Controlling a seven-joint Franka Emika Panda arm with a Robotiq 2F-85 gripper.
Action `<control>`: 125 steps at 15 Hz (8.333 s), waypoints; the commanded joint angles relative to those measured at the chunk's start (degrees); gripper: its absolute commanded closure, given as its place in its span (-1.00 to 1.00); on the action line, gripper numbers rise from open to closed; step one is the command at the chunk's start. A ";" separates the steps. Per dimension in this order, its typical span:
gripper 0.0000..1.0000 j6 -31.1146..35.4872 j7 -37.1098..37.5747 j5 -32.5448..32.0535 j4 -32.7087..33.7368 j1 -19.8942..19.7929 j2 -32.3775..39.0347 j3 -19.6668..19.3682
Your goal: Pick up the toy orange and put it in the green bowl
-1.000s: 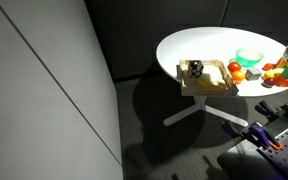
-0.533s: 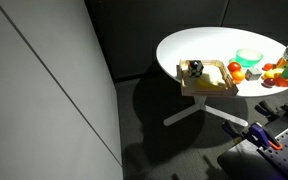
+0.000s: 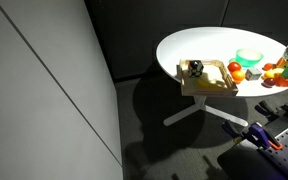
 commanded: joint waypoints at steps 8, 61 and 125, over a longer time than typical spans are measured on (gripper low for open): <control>-1.00 18.16 8.24 -4.82 -7.28 -2.24 3.22 1.96; -1.00 49.32 6.67 0.97 -14.91 -6.05 30.29 1.31; -1.00 66.37 12.97 0.98 -10.50 -5.11 47.63 2.17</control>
